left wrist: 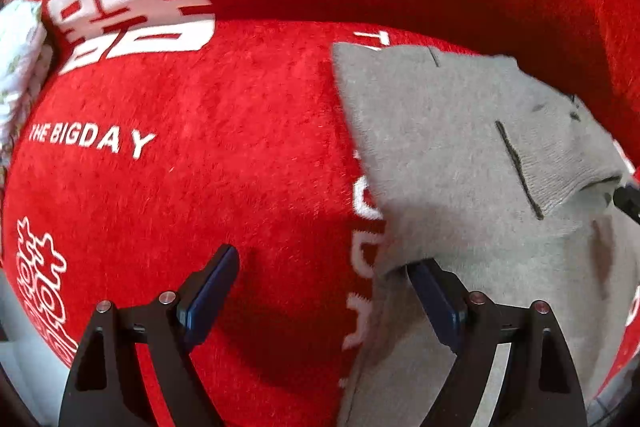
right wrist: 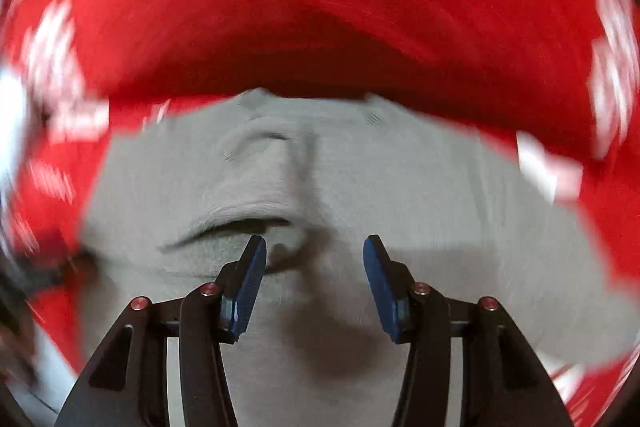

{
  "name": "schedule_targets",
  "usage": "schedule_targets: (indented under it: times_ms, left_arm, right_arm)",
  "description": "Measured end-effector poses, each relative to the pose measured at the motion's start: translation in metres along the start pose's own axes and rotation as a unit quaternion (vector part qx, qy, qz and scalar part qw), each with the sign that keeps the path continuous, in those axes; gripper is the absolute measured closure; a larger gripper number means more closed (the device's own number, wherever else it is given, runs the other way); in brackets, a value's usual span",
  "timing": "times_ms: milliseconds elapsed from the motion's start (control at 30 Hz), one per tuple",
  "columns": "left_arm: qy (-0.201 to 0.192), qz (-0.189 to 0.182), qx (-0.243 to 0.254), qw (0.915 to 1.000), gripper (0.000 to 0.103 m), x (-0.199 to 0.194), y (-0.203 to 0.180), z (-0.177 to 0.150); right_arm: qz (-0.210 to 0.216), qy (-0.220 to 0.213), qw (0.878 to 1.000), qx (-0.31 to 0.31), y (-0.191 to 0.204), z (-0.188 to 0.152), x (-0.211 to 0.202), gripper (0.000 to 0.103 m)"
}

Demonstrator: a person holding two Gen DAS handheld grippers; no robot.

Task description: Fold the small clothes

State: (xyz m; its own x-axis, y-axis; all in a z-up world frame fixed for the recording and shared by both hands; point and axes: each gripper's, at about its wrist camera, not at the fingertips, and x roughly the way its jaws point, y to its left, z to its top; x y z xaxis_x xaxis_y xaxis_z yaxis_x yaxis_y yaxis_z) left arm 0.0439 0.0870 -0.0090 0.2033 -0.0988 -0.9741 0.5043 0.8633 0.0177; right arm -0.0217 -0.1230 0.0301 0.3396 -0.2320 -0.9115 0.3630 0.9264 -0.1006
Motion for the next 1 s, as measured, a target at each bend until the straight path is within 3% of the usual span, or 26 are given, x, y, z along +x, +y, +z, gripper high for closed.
schedule_targets:
  times_ms: [133, 167, 200, 233, 267, 333, 400, 433, 500, 600, 633, 667, 700, 833, 867, 967, 1000]
  left_arm:
    - [-0.012, 0.03, 0.037, 0.9988, 0.016, 0.006, -0.029, 0.002]
    - [-0.023, 0.044, 0.036, 0.9981, 0.016, 0.005, -0.031, 0.004]
    - [-0.03, 0.052, 0.028, 0.9978, 0.016, 0.003, -0.03, 0.007]
    - [-0.039, 0.061, 0.005, 0.9974, 0.016, 0.001, -0.024, 0.01]
    - [-0.043, 0.063, -0.017, 0.997, 0.016, 0.0, -0.017, 0.012]
    - [-0.04, 0.059, -0.067, 0.9952, 0.016, 0.0, 0.004, 0.012]
    - [-0.031, 0.038, -0.095, 0.9942, 0.016, 0.004, 0.02, 0.01]
    - [-0.027, 0.029, -0.1, 0.9942, 0.016, 0.006, 0.024, 0.009]
    - [-0.024, 0.041, -0.098, 0.9941, 0.016, 0.009, 0.023, 0.01]
    - [-0.022, 0.038, -0.11, 0.9929, 0.016, 0.012, 0.025, 0.011]
    - [-0.022, 0.037, -0.112, 0.9927, 0.016, 0.013, 0.026, 0.011]
    - [-0.022, 0.035, -0.111, 0.993, 0.016, 0.012, 0.027, 0.011]
    - [-0.023, 0.035, -0.107, 0.9934, 0.016, 0.012, 0.027, 0.01]
    - [-0.032, 0.041, -0.078, 0.9956, 0.016, 0.0, 0.022, 0.009]
    - [-0.035, 0.043, -0.068, 0.9961, 0.016, -0.003, 0.021, 0.01]
    - [-0.035, 0.047, -0.057, 0.9967, 0.016, -0.007, 0.019, 0.013]
    - [-0.034, 0.047, -0.054, 0.9969, 0.016, -0.008, 0.019, 0.014]
  right_arm:
    - [-0.07, 0.017, 0.992, -0.103, 0.025, 0.022, 0.035, 0.048]
    - [-0.072, 0.014, 0.991, -0.108, 0.024, 0.023, 0.038, 0.054]
    - [-0.057, 0.006, 0.994, -0.097, 0.022, 0.029, 0.037, 0.086]
    - [-0.025, -0.007, 0.998, -0.063, 0.013, 0.035, 0.031, 0.094]
    - [0.013, -0.028, 0.999, -0.007, -0.002, 0.039, 0.021, 0.094]
    - [0.083, -0.061, 0.986, 0.13, -0.044, 0.034, 0.002, 0.094]
    - [0.142, -0.063, 0.953, 0.258, -0.084, 0.015, 0.001, 0.094]
    - [0.175, -0.049, 0.923, 0.339, -0.108, -0.006, 0.009, 0.094]
    - [0.202, -0.032, 0.878, 0.432, -0.133, -0.037, 0.025, 0.094]
    - [0.239, -0.005, 0.795, 0.558, -0.166, -0.091, 0.052, 0.092]
    - [0.249, -0.002, 0.781, 0.573, -0.173, -0.106, 0.049, 0.09]
    - [0.254, 0.001, 0.774, 0.58, -0.178, -0.113, 0.049, 0.09]
    - [0.255, 0.003, 0.776, 0.577, -0.182, -0.117, 0.049, 0.09]
    - [0.263, 0.012, 0.795, 0.547, -0.199, -0.12, 0.036, 0.089]
    - [0.267, 0.014, 0.795, 0.544, -0.203, -0.119, 0.035, 0.085]
    - [0.289, 0.021, 0.801, 0.524, -0.183, -0.103, 0.048, 0.06]
    - [0.289, 0.024, 0.806, 0.516, -0.178, -0.097, 0.049, 0.059]
